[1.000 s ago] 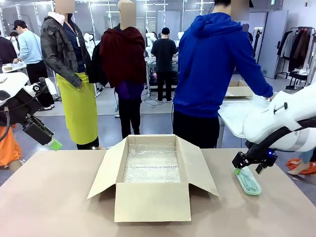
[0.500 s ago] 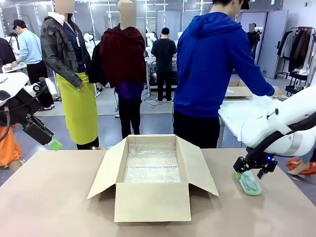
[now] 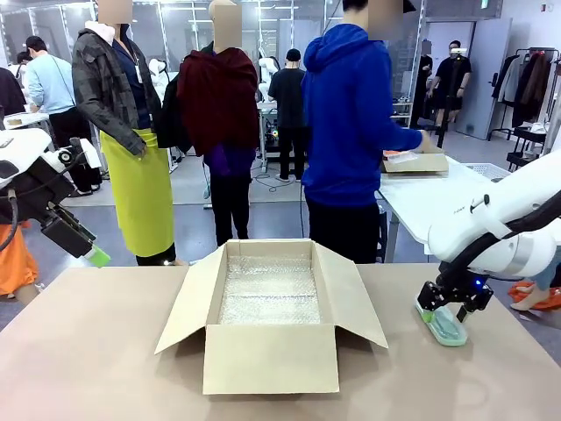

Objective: Pack the glasses set securely to prepare it for shipping.
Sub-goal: Place the Glasses case inside the Package Box.

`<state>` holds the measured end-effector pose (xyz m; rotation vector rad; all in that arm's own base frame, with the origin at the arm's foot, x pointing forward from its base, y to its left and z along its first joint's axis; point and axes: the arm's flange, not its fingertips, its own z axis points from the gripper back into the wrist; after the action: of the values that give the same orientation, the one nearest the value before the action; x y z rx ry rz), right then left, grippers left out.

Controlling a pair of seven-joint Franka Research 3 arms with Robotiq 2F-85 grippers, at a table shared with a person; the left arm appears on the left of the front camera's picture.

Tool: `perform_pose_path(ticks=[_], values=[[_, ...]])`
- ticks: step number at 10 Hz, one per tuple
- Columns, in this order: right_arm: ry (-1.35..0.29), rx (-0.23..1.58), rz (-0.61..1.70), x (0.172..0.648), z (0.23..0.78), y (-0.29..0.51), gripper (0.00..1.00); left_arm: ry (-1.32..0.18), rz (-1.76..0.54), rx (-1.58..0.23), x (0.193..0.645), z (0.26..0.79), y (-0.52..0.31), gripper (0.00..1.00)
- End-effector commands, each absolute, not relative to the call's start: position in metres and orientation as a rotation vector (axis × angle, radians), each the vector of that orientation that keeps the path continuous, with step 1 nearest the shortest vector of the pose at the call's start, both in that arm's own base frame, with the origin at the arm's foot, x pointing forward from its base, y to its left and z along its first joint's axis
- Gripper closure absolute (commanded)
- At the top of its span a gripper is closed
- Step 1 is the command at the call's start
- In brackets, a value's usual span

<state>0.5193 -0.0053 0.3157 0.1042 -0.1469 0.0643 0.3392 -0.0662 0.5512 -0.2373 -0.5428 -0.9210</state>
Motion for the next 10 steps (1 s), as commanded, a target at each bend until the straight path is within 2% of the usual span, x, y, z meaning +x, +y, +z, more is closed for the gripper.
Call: perform_pose_path(ticks=[1,5,6,8,10], values=[[-0.121,0.091,0.044,0.526,0.317,-0.001,0.28,-0.556,-0.914,-0.254,0.339,0.554,-0.066,0.00],[-0.113,0.104,0.056,0.527,0.322,0.001,0.64,-0.556,-0.914,-0.254,0.339,0.554,-0.066,0.00],[-0.135,0.119,0.086,0.520,0.338,0.002,0.69,-0.556,-0.914,-0.254,0.339,0.554,-0.066,0.00],[-0.169,0.120,0.249,0.503,0.393,0.014,0.69,-0.556,-0.914,-0.254,0.339,0.554,-0.066,0.00],[-0.163,0.076,0.525,0.487,0.450,0.041,0.69,-0.556,-0.914,-0.254,0.339,0.554,-0.066,0.00]])
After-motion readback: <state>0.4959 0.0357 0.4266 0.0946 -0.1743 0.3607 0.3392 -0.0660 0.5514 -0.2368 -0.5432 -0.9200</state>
